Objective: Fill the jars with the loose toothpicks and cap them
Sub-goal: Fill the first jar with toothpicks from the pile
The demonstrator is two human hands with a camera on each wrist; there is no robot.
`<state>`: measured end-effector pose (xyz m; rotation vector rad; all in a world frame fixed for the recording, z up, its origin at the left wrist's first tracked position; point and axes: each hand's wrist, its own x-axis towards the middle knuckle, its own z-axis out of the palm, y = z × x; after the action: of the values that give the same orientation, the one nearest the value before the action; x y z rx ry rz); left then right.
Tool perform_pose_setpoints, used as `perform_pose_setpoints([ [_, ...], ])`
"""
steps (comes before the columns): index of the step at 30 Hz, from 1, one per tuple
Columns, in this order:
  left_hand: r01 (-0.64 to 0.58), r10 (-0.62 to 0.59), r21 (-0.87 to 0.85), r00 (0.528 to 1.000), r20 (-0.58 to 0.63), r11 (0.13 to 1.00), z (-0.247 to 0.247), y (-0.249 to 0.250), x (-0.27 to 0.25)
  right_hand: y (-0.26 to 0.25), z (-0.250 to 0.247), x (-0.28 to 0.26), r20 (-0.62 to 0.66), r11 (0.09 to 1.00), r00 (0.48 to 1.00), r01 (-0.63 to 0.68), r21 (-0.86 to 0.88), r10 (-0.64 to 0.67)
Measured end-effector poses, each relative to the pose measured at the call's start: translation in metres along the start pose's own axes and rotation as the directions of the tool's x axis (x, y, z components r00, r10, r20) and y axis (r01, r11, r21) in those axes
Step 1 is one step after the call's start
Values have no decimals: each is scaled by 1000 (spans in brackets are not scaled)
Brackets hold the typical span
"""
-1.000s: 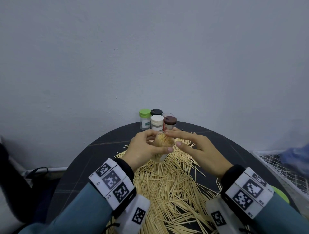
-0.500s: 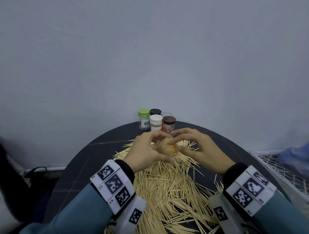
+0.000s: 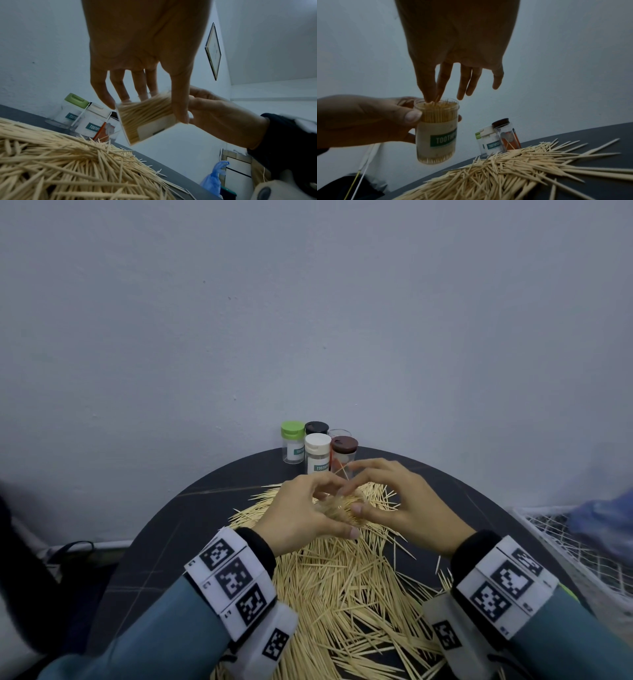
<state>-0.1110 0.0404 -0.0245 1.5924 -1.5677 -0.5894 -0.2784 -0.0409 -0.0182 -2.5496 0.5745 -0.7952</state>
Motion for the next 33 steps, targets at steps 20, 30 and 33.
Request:
perform_pose_setpoints([
  [20, 90, -93, -88, 995, -25, 992, -8, 1, 1, 14, -9, 10, -6, 958, 959, -284, -37, 284],
  [30, 122, -138, -128, 982, -126, 984, -23, -9, 11, 35, 10, 49, 384, 741, 668, -395, -542, 637],
  [33, 138, -155, -135, 980, -127, 981, -28, -15, 15, 37, 23, 55, 375, 707, 649, -374, -601, 662],
])
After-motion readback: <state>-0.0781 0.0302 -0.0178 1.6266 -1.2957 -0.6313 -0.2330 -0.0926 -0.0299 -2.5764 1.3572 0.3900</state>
